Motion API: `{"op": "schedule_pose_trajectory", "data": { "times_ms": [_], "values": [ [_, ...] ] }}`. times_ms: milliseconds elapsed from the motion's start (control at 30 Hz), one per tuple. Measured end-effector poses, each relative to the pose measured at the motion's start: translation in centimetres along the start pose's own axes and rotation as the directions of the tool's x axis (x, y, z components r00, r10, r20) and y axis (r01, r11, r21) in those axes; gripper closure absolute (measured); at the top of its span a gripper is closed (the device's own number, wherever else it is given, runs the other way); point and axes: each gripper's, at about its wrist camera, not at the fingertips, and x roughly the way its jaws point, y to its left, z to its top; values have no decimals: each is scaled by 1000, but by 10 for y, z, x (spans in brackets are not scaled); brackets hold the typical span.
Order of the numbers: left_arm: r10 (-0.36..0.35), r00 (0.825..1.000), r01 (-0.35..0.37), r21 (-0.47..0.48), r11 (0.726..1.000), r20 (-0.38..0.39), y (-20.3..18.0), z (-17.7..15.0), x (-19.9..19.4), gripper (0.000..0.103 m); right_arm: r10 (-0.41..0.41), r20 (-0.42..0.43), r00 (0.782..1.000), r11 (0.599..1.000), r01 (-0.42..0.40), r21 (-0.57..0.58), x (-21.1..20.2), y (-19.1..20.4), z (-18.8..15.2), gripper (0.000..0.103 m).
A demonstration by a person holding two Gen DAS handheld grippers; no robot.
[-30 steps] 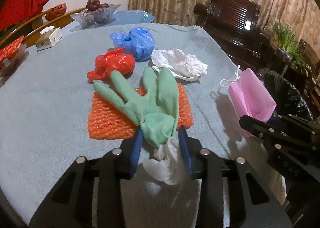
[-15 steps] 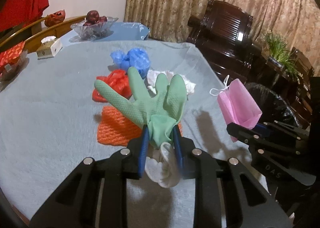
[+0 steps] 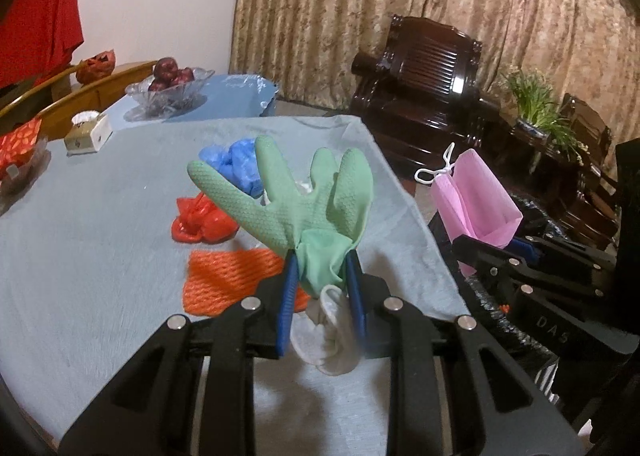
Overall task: Collect trash
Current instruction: 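Carry the glove and pink mesh bag over the bin and open both grippers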
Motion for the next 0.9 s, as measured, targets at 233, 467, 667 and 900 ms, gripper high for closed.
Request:
{"op": "schedule_pose_trajectory", "data": {
  "times_ms": [233, 467, 667, 900],
  "values": [
    [-42, 999, 42, 34, 999, 14, -21, 7, -3, 80, -36, 32, 999, 999, 35, 25, -20, -16, 2, 81],
    [-107, 994, 105, 86, 991, 22, -57, 14, -1, 80, -104, 55, 993, 992, 100, 71, -44, -46, -2, 81],
    [-160, 987, 157, 127, 979, 20, -90, 19, 4, 80, -177, 65, 982, 979, 169, 118, -63, -78, -8, 81],
    [-220, 975, 213, 172, 962, 24, -129, 24, 11, 80, -264, 73, 962, 953, 248, 175, -87, -117, -22, 81]
  ]
}}
